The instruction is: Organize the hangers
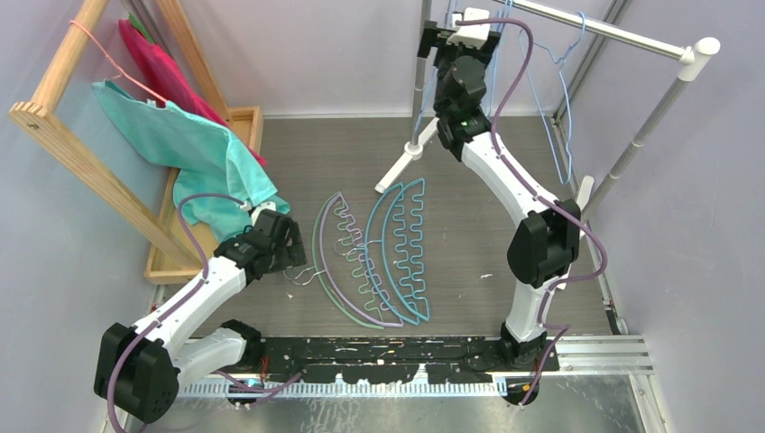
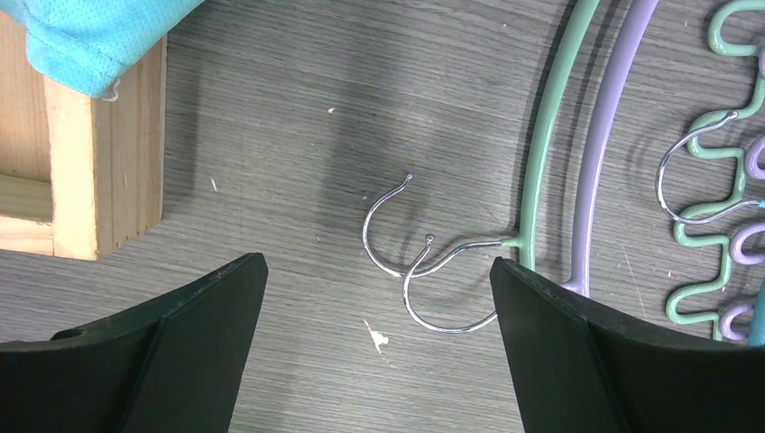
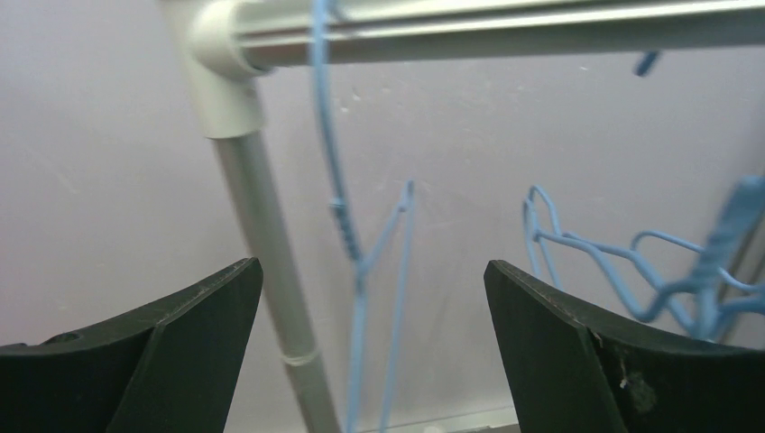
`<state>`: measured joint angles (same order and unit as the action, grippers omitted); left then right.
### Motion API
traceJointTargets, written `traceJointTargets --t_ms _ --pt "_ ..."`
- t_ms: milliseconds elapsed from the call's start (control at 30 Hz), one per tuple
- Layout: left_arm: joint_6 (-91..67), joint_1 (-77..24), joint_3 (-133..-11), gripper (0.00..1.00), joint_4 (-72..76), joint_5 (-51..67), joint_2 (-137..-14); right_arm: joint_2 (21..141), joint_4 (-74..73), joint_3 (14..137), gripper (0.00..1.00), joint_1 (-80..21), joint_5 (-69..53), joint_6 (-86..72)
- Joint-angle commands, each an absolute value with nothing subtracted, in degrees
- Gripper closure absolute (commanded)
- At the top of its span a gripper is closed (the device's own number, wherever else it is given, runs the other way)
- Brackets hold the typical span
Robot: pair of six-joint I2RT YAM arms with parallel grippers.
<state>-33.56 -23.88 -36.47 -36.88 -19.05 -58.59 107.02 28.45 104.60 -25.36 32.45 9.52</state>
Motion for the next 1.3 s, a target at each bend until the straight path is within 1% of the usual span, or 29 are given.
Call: traceJointTargets --t_ms 0,233,700,833,1067,1133,1267 --pt "-33.0 -23.6 -36.8 0.02 -35.1 -18.4 -58.1 99.9 33.5 100.6 0.00 -22.8 35.9 9.2" --pt "-33.0 -23.6 -36.8 0.02 -35.0 -18.3 -58.3 95.3 34.1 94.5 0.00 -19.6 36.5 7.1" --pt "-33.1 -23.6 -36.7 0.02 -35.1 -18.1 -58.2 90.2 37.7 86.1 0.00 -17.9 45.2 6.5" --pt "-33.1 -23.6 -36.6 0.02 -35.0 -18.0 -58.1 87.9 38.2 83.2 0.00 -17.2 45.6 5.2" --pt "-33.1 -23.6 -36.5 0.02 -35.1 -18.0 -57.8 85.7 34.2 82.9 0.00 -16.5 36.9 4.5" --pt "-33.1 -23.6 -36.5 0.02 -35.1 -18.0 -57.7 85.2 31.2 83.9 0.00 -16.5 34.6 4.0" --pt "-33.1 -23.5 -36.5 0.02 -35.0 -18.1 -57.6 84.0 24.4 86.1 0.00 -16.4 26.0 2.5"
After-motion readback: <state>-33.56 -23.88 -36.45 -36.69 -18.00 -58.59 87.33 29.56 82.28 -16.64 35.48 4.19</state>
